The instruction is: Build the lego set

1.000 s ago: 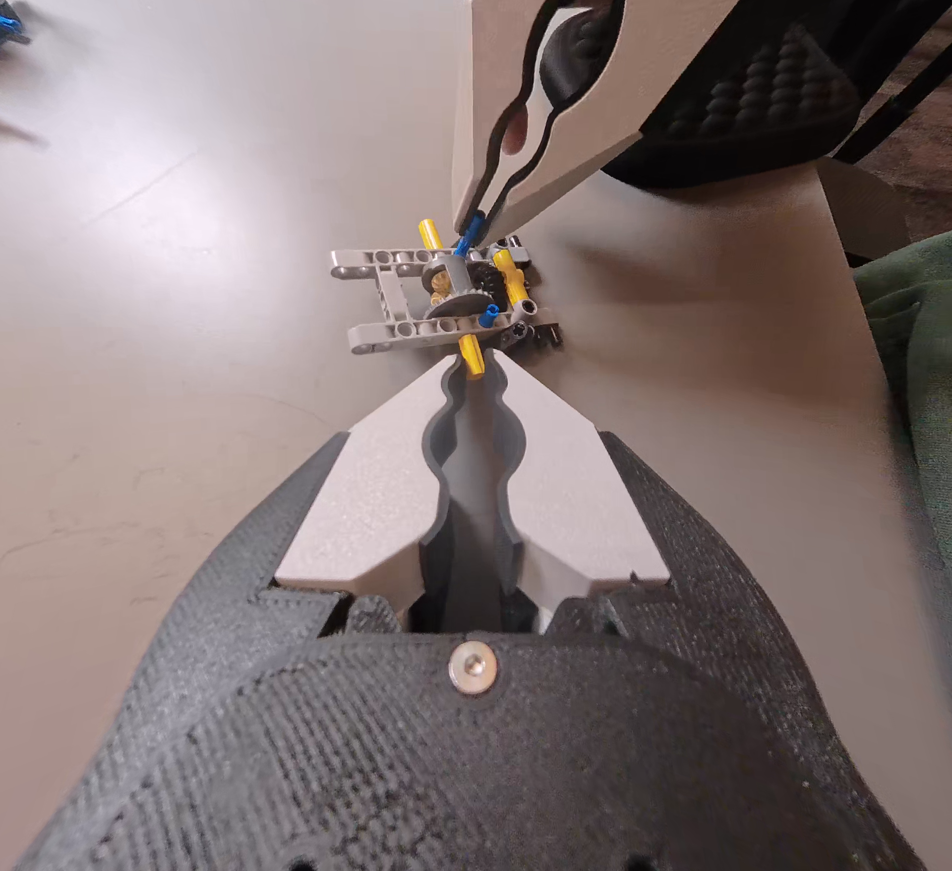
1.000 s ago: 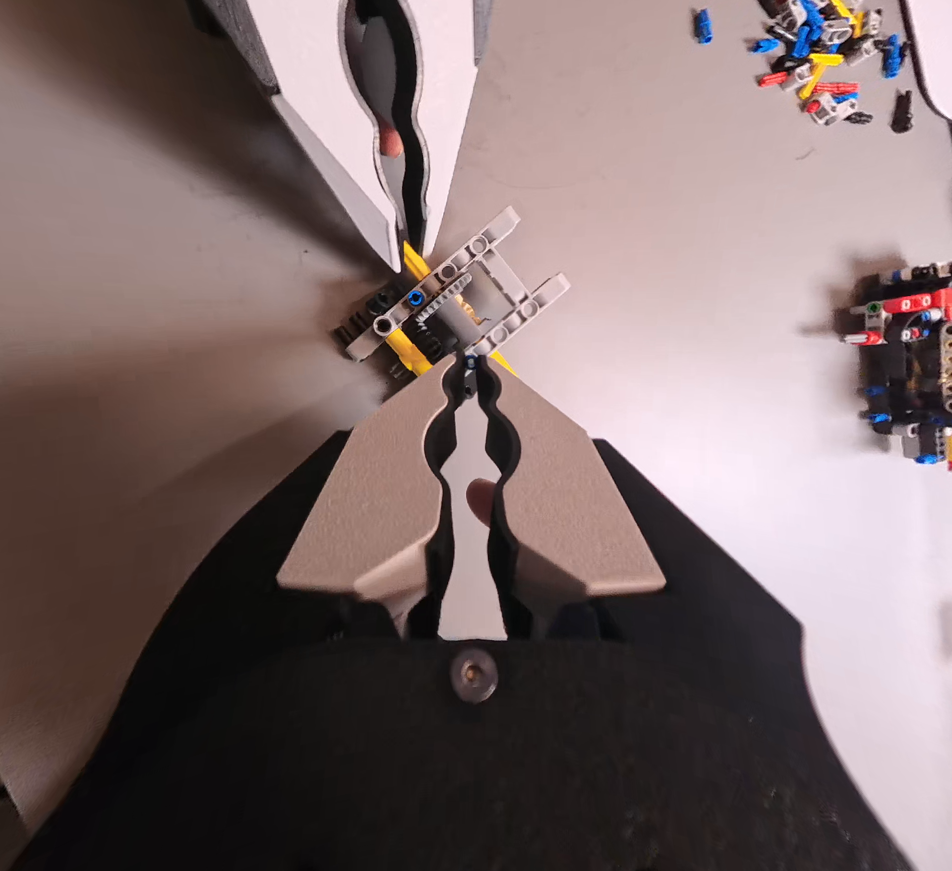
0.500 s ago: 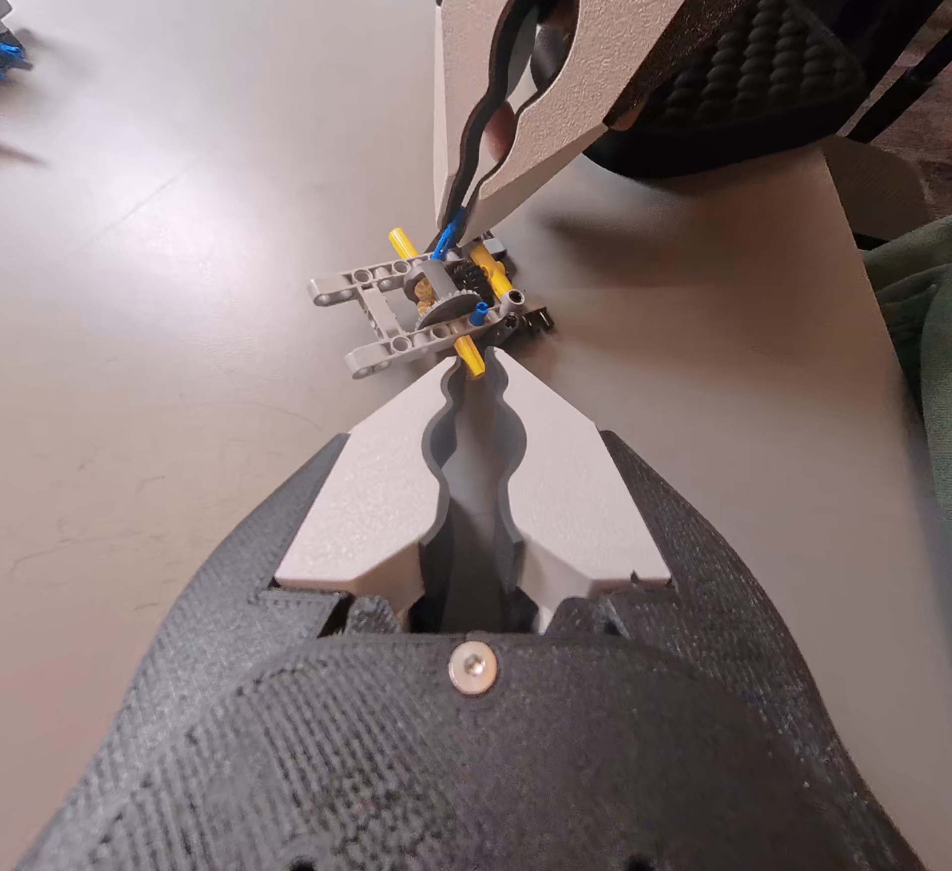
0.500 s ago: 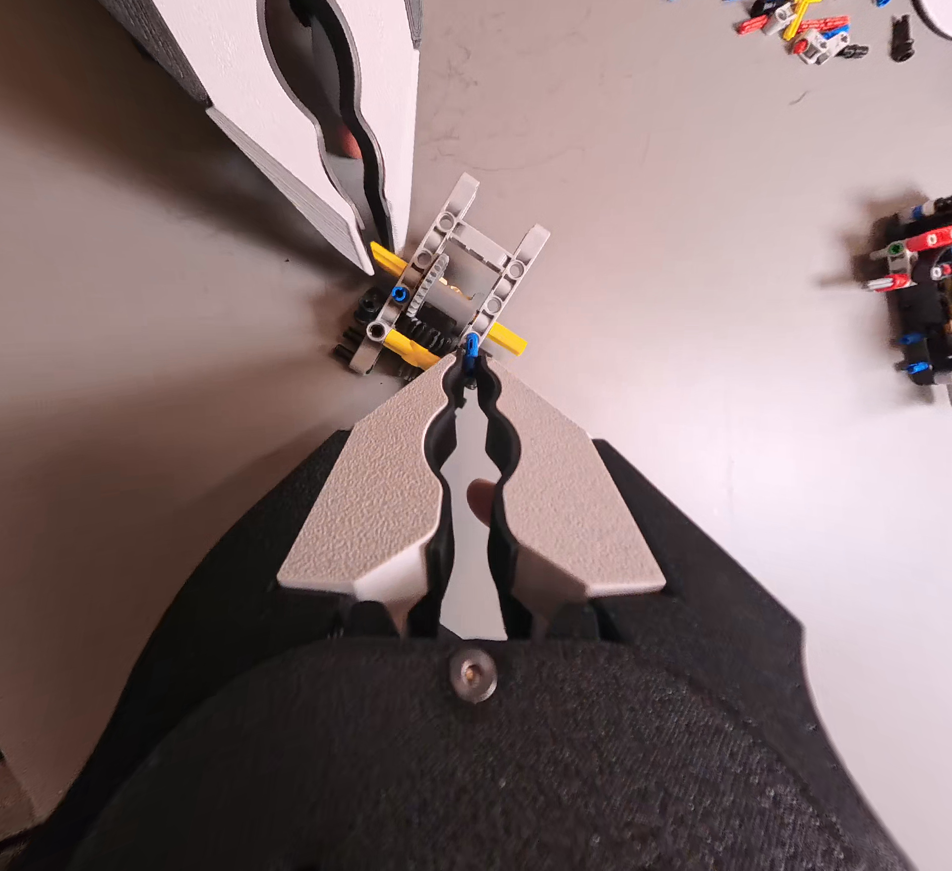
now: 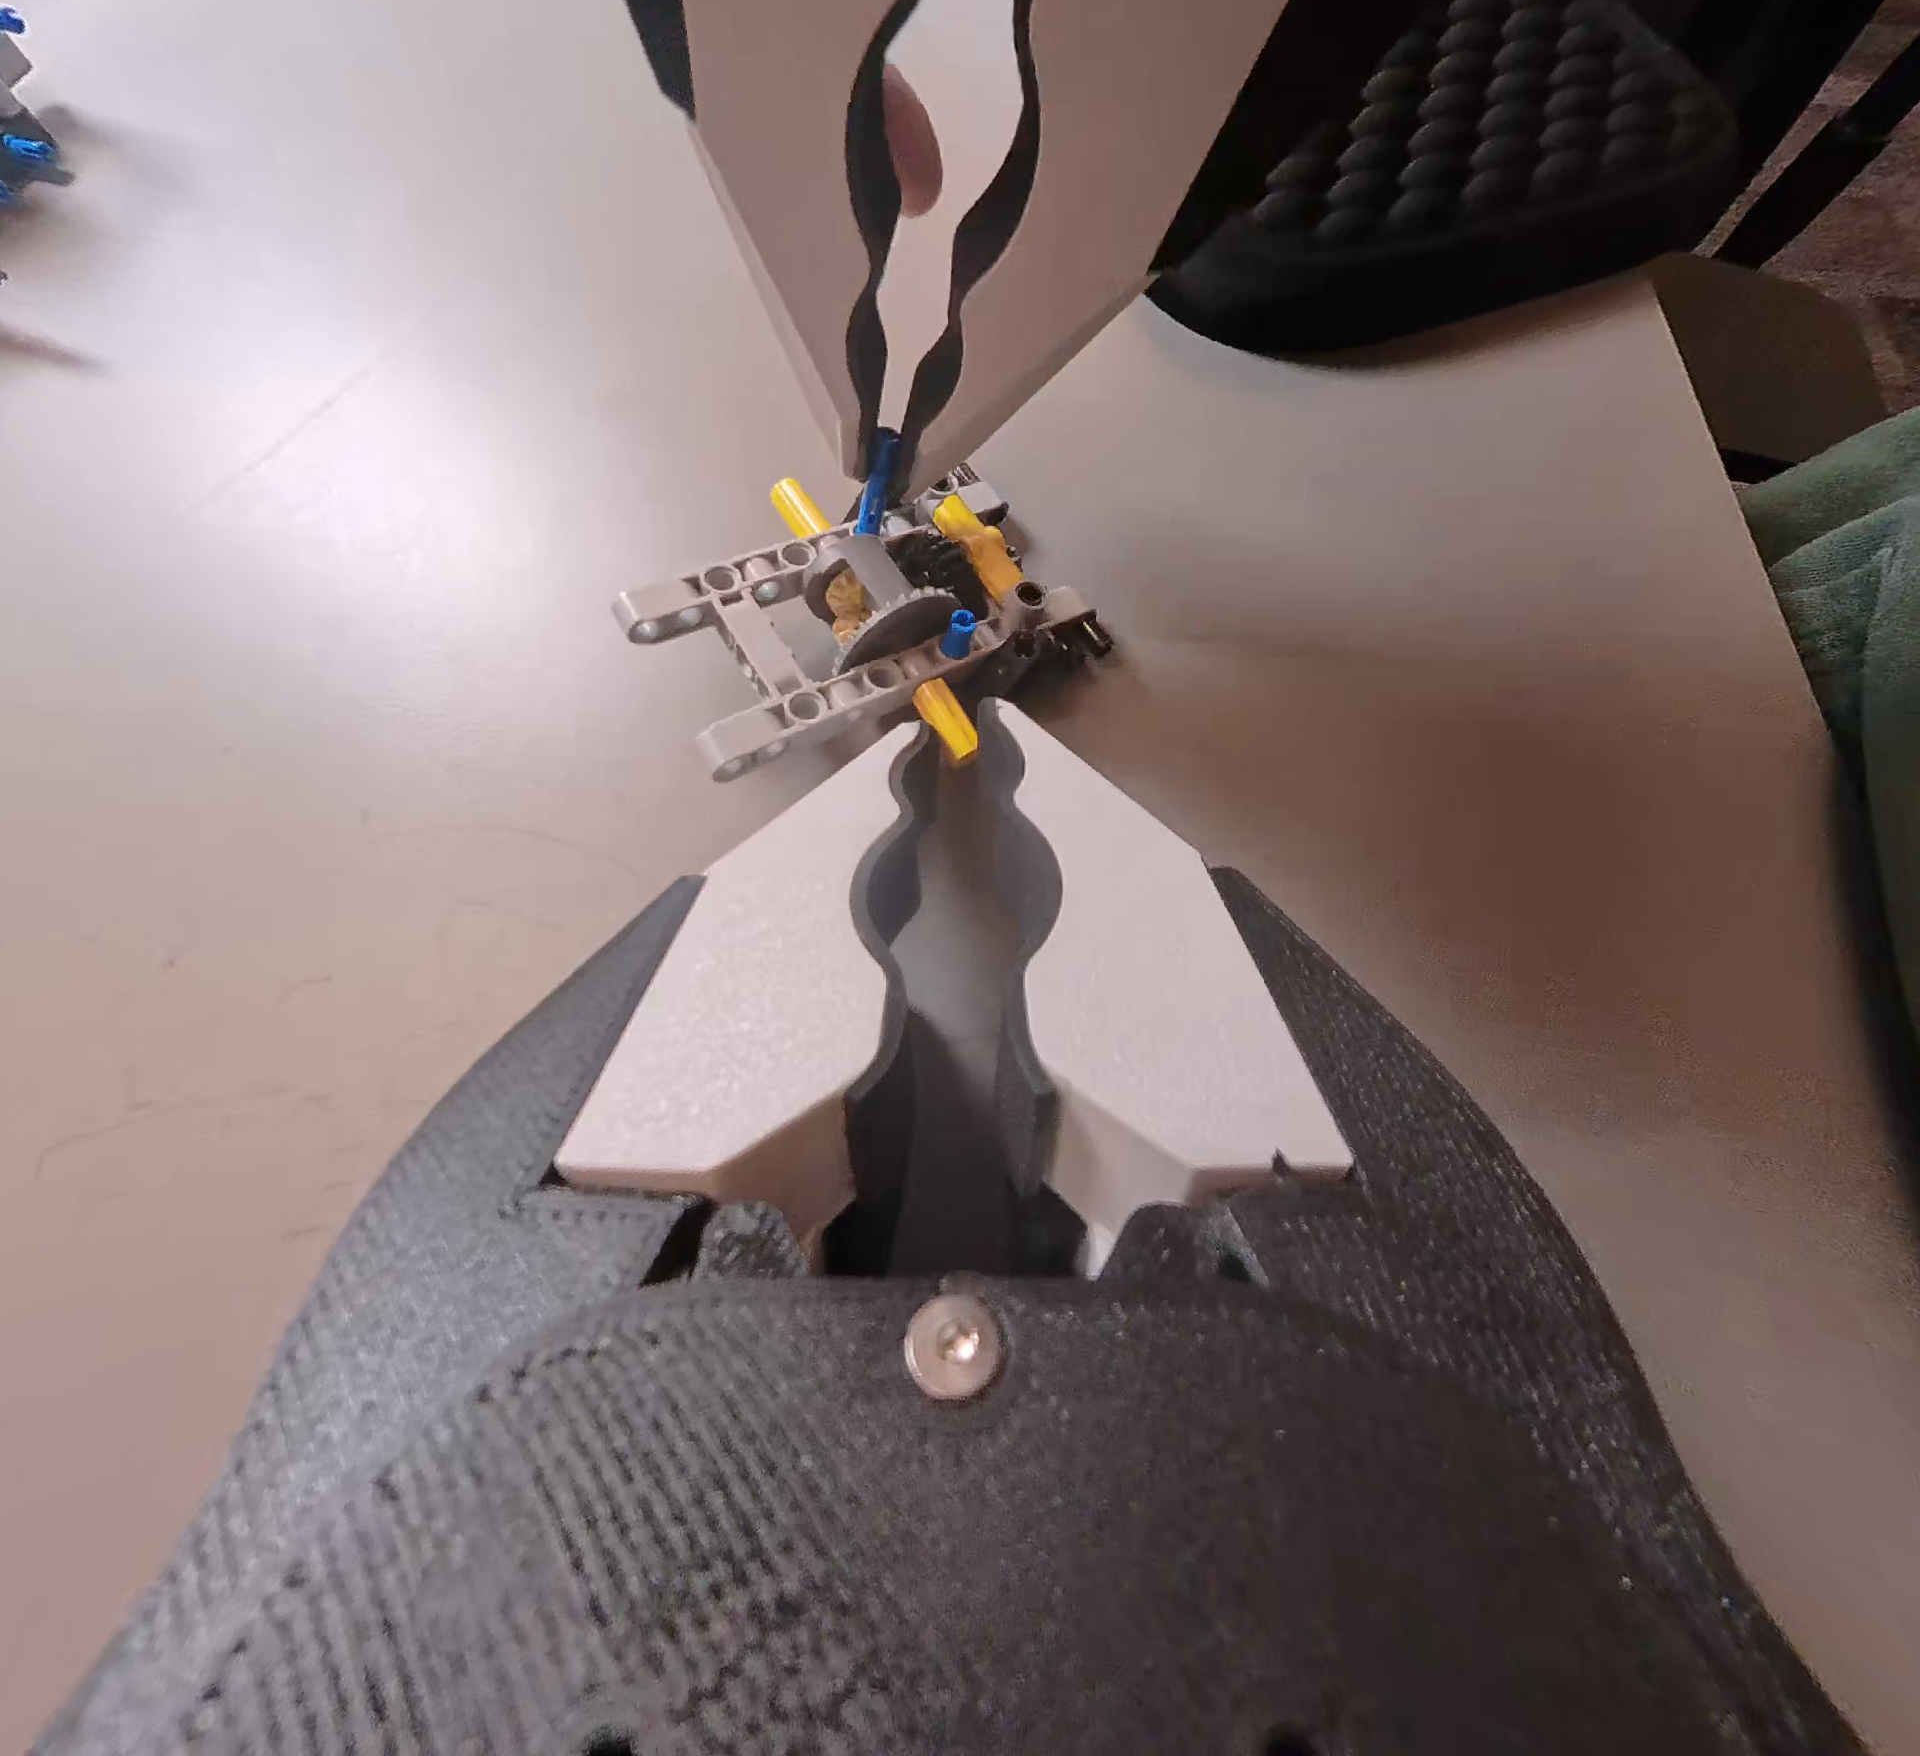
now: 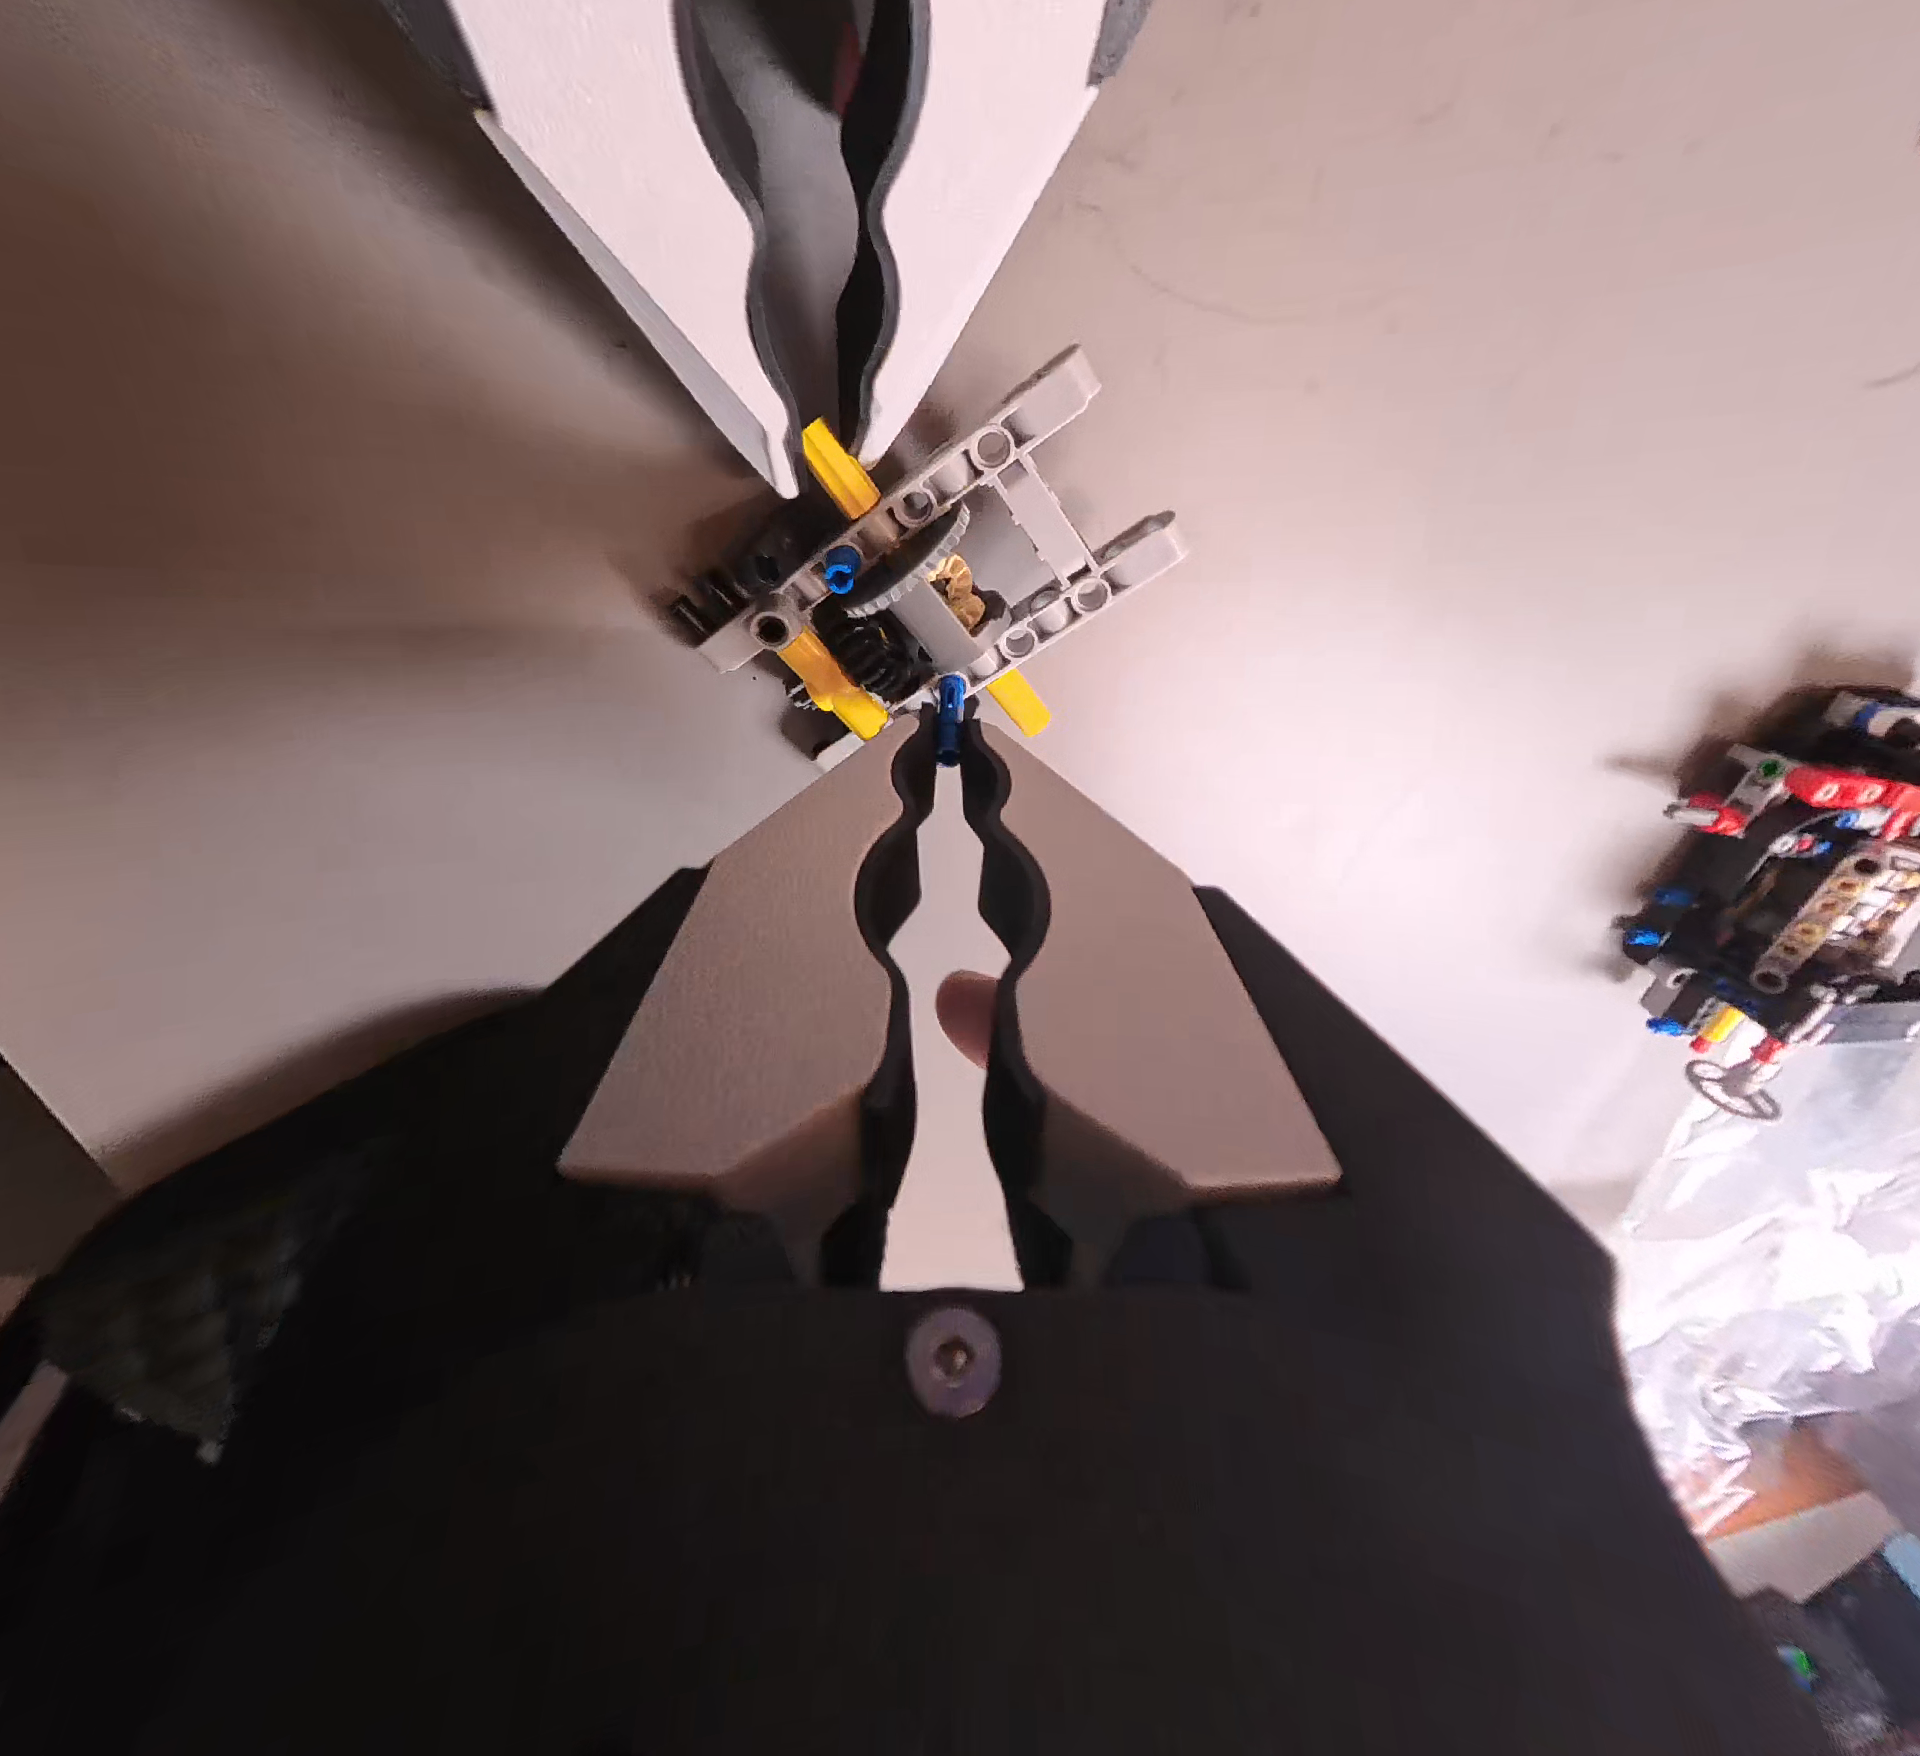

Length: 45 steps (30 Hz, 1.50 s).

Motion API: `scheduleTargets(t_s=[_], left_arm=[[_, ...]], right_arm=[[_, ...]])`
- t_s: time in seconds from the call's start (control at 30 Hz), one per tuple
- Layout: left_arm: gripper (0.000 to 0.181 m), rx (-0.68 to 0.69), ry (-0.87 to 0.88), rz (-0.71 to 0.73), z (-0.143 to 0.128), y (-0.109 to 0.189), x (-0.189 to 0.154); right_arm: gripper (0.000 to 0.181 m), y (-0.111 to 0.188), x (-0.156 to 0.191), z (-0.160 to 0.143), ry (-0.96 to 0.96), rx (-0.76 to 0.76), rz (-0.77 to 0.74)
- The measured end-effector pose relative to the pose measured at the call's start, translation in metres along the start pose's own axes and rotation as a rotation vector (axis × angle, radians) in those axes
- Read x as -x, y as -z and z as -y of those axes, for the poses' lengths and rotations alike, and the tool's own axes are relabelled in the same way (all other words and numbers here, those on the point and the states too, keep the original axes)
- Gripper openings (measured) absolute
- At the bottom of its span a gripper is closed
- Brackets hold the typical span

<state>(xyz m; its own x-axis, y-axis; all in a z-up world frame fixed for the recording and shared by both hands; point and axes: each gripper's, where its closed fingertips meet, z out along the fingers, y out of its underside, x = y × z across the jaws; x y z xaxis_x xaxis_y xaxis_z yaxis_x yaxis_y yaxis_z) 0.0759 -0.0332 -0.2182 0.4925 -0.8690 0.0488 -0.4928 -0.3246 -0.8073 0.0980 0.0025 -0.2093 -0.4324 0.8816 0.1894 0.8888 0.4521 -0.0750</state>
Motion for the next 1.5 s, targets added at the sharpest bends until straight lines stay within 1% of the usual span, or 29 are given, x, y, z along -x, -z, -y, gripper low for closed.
scheduleTargets(t_s=[0.07, 0.23, 0.53, 0.87, 1.1, 1.37, 1.5], left_arm=[[0.005, 0.000, 0.001, -0.001, 0.0000, 0.0000, 0.0000], [0.005, -0.003, 0.010, -0.004, 0.0004, 0.0002, 0.0006], [0.006, -0.009, 0.020, 0.002, 0.0014, 0.0001, 0.0021], [0.005, -0.009, 0.029, 0.003, 0.0016, -0.0002, 0.0027], [0.005, -0.008, 0.031, 0.007, 0.0012, -0.0004, 0.0030], [0.005, 0.002, 0.030, 0.003, -0.0001, -0.0011, 0.0024], [0.005, -0.006, 0.029, 0.002, 0.0011, -0.0009, 0.0016]], right_arm=[[0.003, 0.0000, -0.0001, 0.0010, 0.041, 0.014, 0.008], [0.003, -0.0025, 0.0012, 0.0074, 0.062, -0.004, 0.033], [0.003, -0.0024, 0.0040, 0.0046, -0.048, -0.109, 0.060], [0.003, 0.0004, 0.0065, 0.0011, -0.222, -0.292, 0.052], [0.003, 0.0015, 0.0090, -0.0006, -0.246, -0.326, 0.047], [0.003, 0.0040, 0.0054, 0.0013, -0.317, -0.411, -0.024], [0.003, 0.0023, 0.0058, 0.0007, -0.271, -0.398, -0.105]])
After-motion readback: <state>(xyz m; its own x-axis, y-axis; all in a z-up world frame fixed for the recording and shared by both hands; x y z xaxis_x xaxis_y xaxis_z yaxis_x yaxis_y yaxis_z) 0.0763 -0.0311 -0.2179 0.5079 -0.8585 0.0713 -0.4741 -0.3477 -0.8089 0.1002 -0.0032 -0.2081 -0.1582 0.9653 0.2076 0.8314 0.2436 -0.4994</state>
